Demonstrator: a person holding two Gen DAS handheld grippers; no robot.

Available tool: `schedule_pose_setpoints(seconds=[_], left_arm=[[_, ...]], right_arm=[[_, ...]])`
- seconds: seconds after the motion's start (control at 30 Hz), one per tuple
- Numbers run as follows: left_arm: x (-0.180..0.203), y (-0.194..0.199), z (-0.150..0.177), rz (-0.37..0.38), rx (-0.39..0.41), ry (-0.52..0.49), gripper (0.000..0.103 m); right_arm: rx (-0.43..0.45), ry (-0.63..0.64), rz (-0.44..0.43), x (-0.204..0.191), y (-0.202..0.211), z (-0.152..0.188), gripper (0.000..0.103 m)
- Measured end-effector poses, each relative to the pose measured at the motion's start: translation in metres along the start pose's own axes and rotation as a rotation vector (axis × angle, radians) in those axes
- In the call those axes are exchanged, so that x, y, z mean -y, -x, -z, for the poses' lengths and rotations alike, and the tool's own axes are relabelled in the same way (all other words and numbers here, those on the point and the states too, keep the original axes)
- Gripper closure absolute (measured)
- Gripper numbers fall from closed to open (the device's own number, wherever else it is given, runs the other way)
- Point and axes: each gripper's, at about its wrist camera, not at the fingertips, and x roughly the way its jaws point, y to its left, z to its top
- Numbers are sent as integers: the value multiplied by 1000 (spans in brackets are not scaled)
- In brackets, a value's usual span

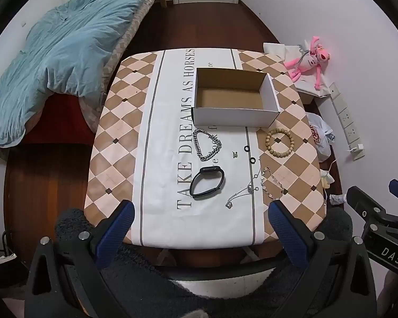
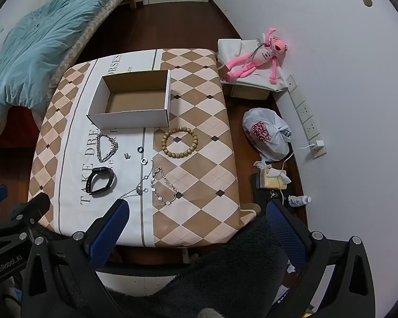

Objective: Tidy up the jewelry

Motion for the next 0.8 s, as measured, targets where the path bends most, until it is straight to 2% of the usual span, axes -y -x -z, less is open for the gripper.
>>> schedule_pose_setpoints(seconds=[0.8], left_arm=[[2, 12, -6, 5, 21, -4, 0]], right_arm=[[8, -3, 2, 1, 3, -1, 0]])
